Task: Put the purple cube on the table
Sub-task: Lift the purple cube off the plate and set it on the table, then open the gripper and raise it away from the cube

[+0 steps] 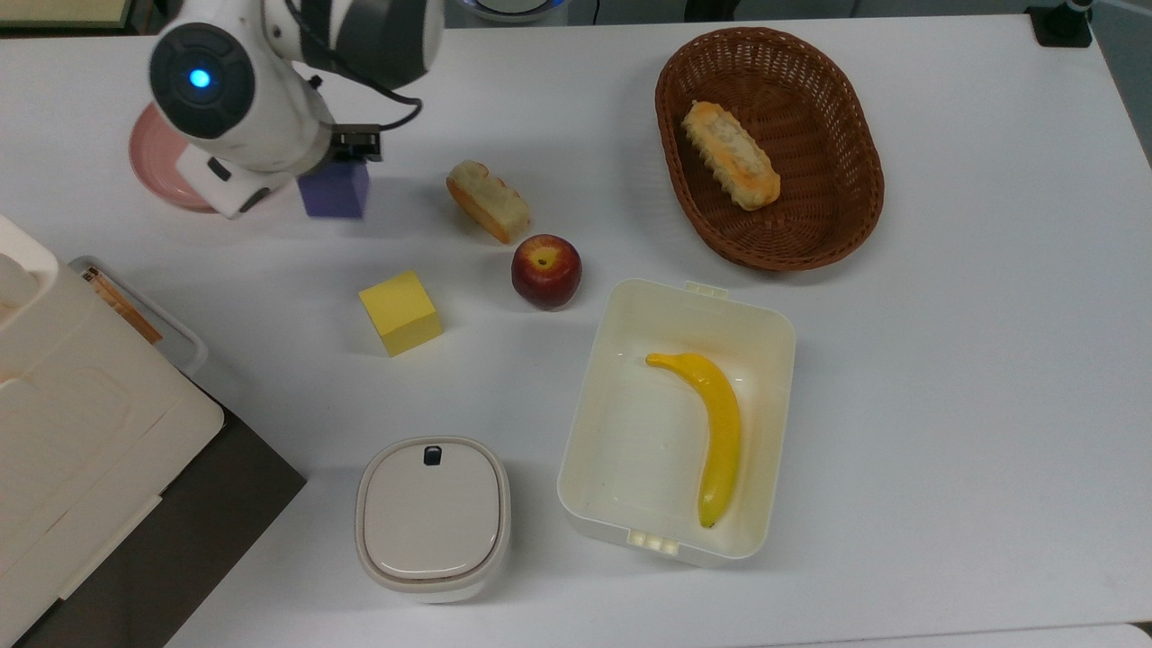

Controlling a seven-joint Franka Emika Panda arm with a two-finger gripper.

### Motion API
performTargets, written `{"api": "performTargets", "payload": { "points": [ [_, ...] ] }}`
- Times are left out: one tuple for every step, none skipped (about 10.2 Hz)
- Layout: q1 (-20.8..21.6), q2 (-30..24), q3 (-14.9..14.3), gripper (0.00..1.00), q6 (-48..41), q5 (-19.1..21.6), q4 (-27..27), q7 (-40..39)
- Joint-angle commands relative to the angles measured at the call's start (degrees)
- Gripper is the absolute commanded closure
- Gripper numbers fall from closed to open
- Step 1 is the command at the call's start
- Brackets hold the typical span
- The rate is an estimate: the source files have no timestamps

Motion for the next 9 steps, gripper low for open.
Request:
{"api": "performTargets", "payload": {
  "points": [
    [1.11,-0.84,0.47,0.00,-0.59,3.59,1.95,2.07],
    [1.02,-1.10,0.65,0.00,-0.59,4.66,3.62,1.99],
    [1.02,-1.28,0.65,0.00,-0.59,4.75,5.55,1.81],
    [1.10,-2.41,0.83,0.00,-0.59,4.84,8.27,2.16],
    [1.11,-3.90,1.26,0.00,-0.51,4.76,8.38,2.25],
    [1.11,-5.83,1.70,0.00,-0.51,4.84,8.38,2.08],
    [1.19,-7.24,1.88,0.00,-0.51,4.67,8.38,2.16],
    [1.80,-8.13,1.79,0.00,-0.59,4.41,8.38,2.16],
    [2.68,-9.01,1.71,0.00,-0.51,4.14,8.38,2.07]
  ]
}}
